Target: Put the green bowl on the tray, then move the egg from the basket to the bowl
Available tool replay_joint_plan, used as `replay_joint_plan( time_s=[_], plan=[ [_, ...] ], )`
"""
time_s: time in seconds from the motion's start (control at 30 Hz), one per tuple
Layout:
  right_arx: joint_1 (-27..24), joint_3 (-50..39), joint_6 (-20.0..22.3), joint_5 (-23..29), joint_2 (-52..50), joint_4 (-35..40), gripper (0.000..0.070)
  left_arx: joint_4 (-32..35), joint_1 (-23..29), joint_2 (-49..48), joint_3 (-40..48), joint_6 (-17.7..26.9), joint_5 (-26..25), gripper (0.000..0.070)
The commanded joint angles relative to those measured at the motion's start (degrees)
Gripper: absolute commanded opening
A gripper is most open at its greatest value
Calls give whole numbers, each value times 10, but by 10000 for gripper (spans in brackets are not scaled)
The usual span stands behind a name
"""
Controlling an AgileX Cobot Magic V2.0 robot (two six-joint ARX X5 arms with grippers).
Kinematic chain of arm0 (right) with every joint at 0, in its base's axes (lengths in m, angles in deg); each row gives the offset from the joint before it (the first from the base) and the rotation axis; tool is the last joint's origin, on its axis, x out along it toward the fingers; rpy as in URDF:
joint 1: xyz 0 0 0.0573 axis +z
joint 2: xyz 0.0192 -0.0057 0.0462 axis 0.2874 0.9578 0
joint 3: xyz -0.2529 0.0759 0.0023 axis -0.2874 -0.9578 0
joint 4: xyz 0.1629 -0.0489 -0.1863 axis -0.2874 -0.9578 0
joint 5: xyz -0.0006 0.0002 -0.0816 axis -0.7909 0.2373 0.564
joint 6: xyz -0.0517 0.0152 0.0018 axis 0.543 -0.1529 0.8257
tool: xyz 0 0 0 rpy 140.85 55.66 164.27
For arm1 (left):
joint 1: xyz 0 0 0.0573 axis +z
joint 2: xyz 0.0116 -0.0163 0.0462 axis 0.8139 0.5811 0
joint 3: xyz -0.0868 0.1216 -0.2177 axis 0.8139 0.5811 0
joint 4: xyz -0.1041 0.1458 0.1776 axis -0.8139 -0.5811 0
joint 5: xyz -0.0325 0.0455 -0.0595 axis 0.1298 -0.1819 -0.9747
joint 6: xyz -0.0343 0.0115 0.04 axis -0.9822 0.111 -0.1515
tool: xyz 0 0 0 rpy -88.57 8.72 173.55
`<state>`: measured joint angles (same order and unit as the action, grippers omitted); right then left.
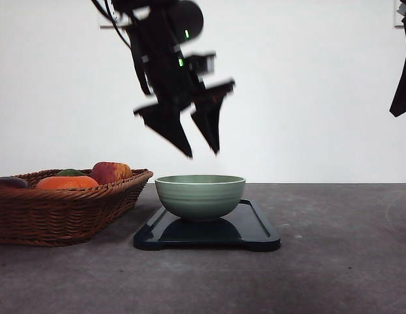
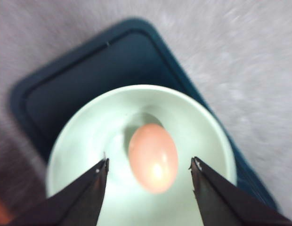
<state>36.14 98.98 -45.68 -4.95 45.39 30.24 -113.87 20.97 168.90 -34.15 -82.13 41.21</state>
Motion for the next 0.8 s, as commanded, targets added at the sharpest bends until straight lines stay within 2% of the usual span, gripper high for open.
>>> replay_joint_plan(
  time_s=[0.0, 0.17, 0.3, 0.57, 0.77],
  plan=[
    [3, 2, 5, 0, 4, 5, 215, -4, 2, -12, -16, -5, -3, 353],
    [3, 2, 5, 0, 4, 5, 215, 3, 9, -62, -3, -9, -4, 352],
    [3, 2, 5, 0, 4, 5, 215, 29, 9, -110, 43, -9, -4, 351],
    [3, 2, 5, -1, 4, 5, 216, 96, 17, -231, 196, -27, -4, 351],
    [3, 2, 6, -1, 4, 6, 216, 140, 39, -334, 324, -62, -3, 351]
  ],
)
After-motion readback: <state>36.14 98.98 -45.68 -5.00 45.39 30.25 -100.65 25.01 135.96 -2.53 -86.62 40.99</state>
